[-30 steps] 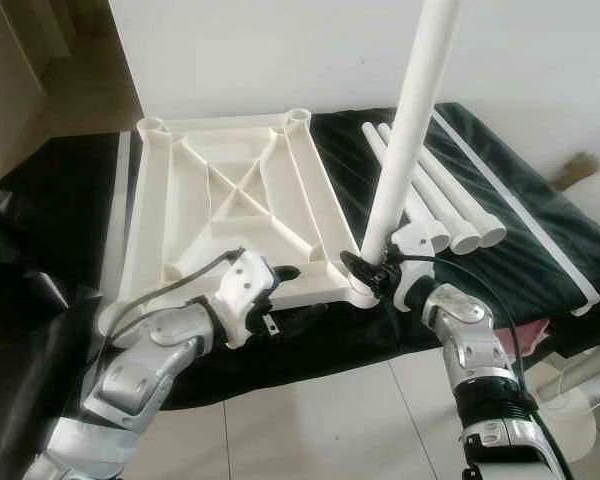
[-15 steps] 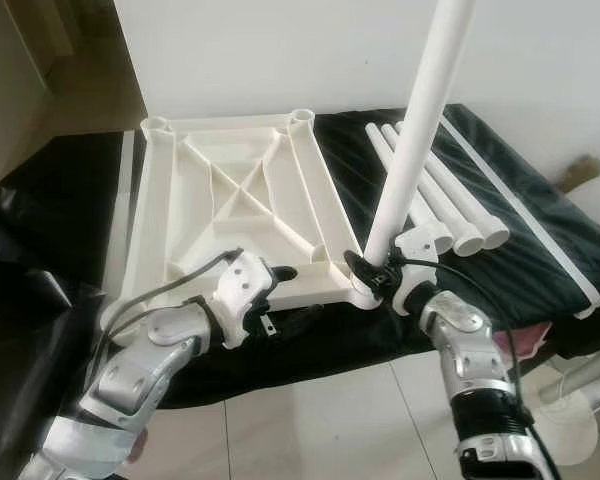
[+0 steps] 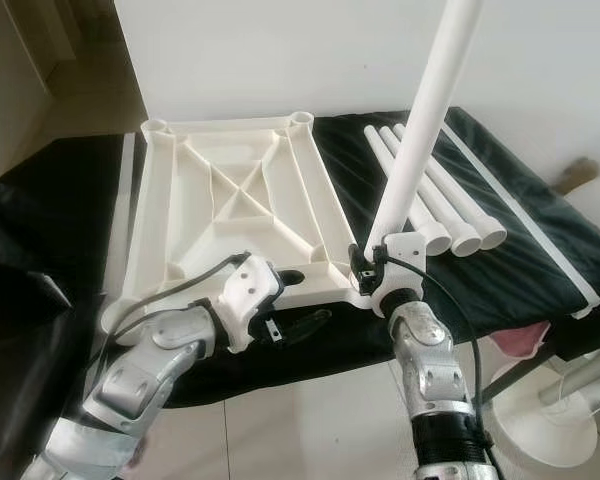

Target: Building children table

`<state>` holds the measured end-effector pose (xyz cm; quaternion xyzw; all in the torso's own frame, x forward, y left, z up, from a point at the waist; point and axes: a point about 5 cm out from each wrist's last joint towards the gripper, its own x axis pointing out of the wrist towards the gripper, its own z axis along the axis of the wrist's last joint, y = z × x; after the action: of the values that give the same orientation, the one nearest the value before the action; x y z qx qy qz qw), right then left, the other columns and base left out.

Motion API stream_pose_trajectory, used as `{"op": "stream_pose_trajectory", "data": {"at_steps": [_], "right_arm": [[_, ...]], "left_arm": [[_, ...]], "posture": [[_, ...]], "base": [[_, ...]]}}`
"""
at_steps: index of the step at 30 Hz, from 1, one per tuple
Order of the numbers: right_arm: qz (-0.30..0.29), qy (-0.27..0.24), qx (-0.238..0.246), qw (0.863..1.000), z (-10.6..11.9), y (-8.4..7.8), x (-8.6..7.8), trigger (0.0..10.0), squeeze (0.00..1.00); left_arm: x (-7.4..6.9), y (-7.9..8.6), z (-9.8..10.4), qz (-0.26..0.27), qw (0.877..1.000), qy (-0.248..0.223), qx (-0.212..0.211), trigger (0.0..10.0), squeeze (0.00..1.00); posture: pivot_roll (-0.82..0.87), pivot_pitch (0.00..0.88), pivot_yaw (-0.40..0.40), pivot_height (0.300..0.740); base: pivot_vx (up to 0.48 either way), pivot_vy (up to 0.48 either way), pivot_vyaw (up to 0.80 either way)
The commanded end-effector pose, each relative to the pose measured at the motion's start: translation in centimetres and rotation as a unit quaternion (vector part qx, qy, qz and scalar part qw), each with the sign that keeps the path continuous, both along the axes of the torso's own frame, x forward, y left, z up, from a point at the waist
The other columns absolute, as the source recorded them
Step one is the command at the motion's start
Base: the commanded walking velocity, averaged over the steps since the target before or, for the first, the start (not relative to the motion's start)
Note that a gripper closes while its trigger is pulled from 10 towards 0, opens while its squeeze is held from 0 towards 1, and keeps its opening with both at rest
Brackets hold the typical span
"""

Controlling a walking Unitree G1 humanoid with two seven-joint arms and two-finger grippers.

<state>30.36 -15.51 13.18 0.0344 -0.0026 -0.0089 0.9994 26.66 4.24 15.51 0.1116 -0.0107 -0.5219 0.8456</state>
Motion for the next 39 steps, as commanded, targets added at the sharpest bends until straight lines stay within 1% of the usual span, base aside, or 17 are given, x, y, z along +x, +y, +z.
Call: {"op": "stream_pose_trajectory", "data": {"at_steps": [1,2,5,8,14,19,20,21,22,25,26,30,31,32,36,37,39], "right_arm": [[-0.065,0.053,0.019,0.996,-1.8,-0.5,-0.6,10.0,0.0],[-0.065,0.053,0.019,0.996,-1.8,-0.5,-0.6,10.0,0.0],[-0.114,0.066,0.036,0.991,-2.0,0.6,-0.9,10.0,0.0],[-0.1,0.07,0.055,0.991,-1.9,1.6,-1.0,10.0,0.0],[-0.112,0.065,0.068,0.989,-1.5,1.0,-1.0,10.0,0.0],[-0.113,0.056,0.077,0.989,-1.0,1.2,-0.9,10.0,0.0],[-0.11,0.053,0.071,0.99,-0.9,1.2,-0.9,10.0,0.21],[-0.11,0.053,0.071,0.99,-0.9,1.2,-0.9,10.0,0.21],[-0.1,0.045,0.074,0.991,-0.7,1.2,-0.8,10.0,1.0],[-0.085,0.023,0.081,0.993,0.0,1.0,-0.7,10.0,1.0],[-0.062,0.007,0.083,0.995,0.5,0.8,-0.4,10.0,1.0],[-0.052,0.002,0.084,0.995,0.6,0.8,-0.3,10.0,1.0],[-0.036,-0.001,0.083,0.996,0.8,0.6,-0.1,10.0,0.67],[-0.015,-0.007,0.074,0.997,1.0,0.4,0.1,10.0,0.0],[0.026,-0.012,0.053,0.998,1.1,-0.1,0.4,10.0,0.0],[0.053,-0.012,0.021,0.998,1.1,-0.6,0.6,10.0,0.0],[0.093,-0.007,-0.001,0.996,0.8,-1.2,0.9,10.0,0.0]], "left_arm": [[-0.3,-0.2,-0.2,-0.018,1.0,0.009,0.005,10.0,0.0],[-0.3,-0.2,-0.2,-0.018,1.0,0.009,0.005,10.0,0.0],[-0.3,-0.2,-0.1,-0.016,1.0,0.008,0.003,10.0,0.0],[-0.4,-0.2,-0.1,-0.015,1.0,0.009,0.002,10.0,0.0],[-0.4,-0.1,-0.1,-0.015,1.0,0.008,0.003,10.0,0.0],[-0.1,0.1,0.0,-0.009,1.0,0.011,0.0,10.0,0.0],[-0.2,0.1,0.0,-0.01,1.0,0.011,-0.001,10.0,0.0],[-0.2,0.1,0.0,-0.01,1.0,0.011,-0.001,10.0,0.0],[-0.2,0.1,0.1,-0.01,1.0,0.011,-0.001,10.0,0.0],[-0.1,0.1,0.1,-0.01,1.0,0.01,0.0,10.0,0.0],[-0.1,0.1,0.1,-0.009,1.0,0.011,-0.001,10.0,0.0],[-0.1,0.1,0.1,-0.008,1.0,0.012,-0.002,10.0,0.0],[-0.1,0.1,0.1,-0.008,1.0,0.012,-0.002,10.0,0.0],[-0.1,0.1,0.1,-0.008,1.0,0.014,-0.002,10.0,0.0],[-0.2,0.1,0.1,-0.008,1.0,0.015,-0.003,10.0,0.0],[-0.1,0.1,0.1,-0.007,1.0,0.015,-0.002,10.0,0.0],[-0.1,0.1,0.1,-0.007,1.0,0.015,-0.002,10.0,0.0]], "posture": [[-0.02,0.012,-0.045,0.74],[-0.02,0.012,-0.045,0.74],[-0.01,0.012,-0.048,0.74],[-0.01,0.01,-0.048,0.74],[-0.01,0.01,-0.046,0.74],[-0.01,0.012,-0.047,0.74],[-0.01,0.013,-0.046,0.74],[-0.01,0.013,-0.046,0.74],[-0.01,0.014,-0.046,0.74],[-0.01,0.015,-0.045,0.74],[-0.01,0.02,-0.043,0.74],[-0.01,0.02,-0.042,0.74],[-0.01,0.028,-0.039,0.74],[-0.01,0.028,-0.039,0.74],[-0.01,0.03,-0.038,0.74],[-0.01,0.029,-0.038,0.74],[-0.02,0.026,-0.036,0.74]], "base": [[0.0,0.0,0.0],[0.0,0.0,0.0],[0.0,0.0,0.0],[0.0,0.0,0.0],[0.0,0.0,0.0],[0.0,0.0,0.0],[0.0,0.0,0.0],[0.0,0.0,0.0],[0.0,0.0,0.0],[0.0,0.0,0.0],[0.0,0.0,0.0],[0.0,0.0,0.0],[0.0,0.0,0.0],[0.0,0.0,0.0],[0.0,0.0,0.0],[0.0,0.0,0.0],[0.0,0.0,0.0]]}}
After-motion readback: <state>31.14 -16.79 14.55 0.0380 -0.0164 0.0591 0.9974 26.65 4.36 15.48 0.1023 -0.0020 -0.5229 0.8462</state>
